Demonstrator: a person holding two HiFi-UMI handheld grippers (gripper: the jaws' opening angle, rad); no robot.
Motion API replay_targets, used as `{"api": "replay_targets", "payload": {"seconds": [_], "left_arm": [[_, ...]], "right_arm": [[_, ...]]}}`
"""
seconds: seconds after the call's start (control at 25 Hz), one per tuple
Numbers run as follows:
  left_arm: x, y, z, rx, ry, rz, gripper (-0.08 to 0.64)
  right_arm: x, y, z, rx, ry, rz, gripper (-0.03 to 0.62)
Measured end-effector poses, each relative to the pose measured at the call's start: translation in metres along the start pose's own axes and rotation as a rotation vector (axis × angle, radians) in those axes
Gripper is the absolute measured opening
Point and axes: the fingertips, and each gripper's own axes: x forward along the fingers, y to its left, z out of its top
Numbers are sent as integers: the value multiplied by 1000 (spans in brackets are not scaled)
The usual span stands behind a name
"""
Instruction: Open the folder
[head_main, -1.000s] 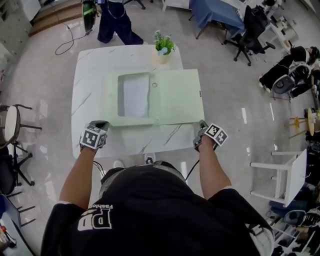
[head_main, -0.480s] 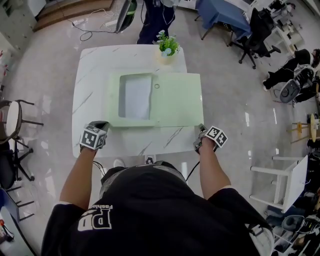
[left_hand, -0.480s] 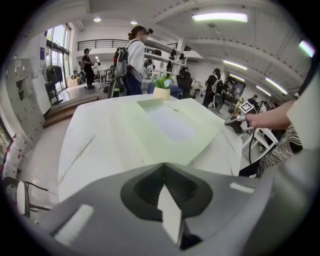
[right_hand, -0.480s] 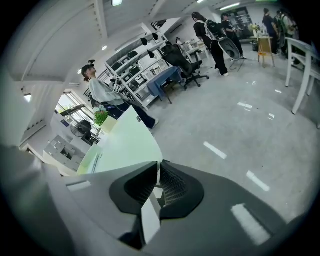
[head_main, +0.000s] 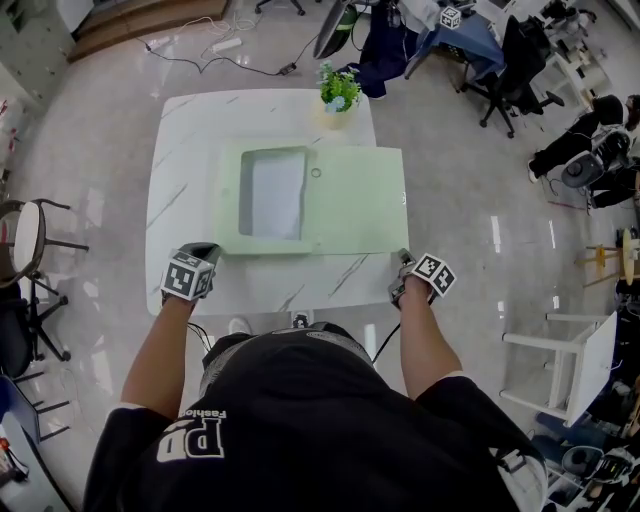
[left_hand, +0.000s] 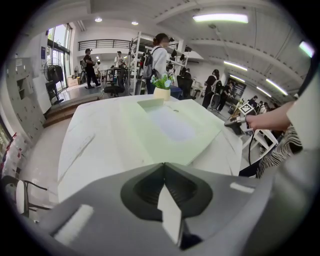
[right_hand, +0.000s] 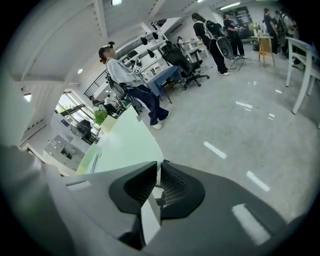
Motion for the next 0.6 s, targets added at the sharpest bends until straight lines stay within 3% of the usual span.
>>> {"api": "replay_targets", "payload": {"seconds": [0.36, 0.6], "left_arm": [[2, 0, -2, -10, 27, -40, 52], [0, -2, -3, 51, 45, -35, 52]], "right_arm": [[-10, 6, 5, 44, -37, 27, 20], [-28, 22, 13, 31, -87, 102, 21]]}}
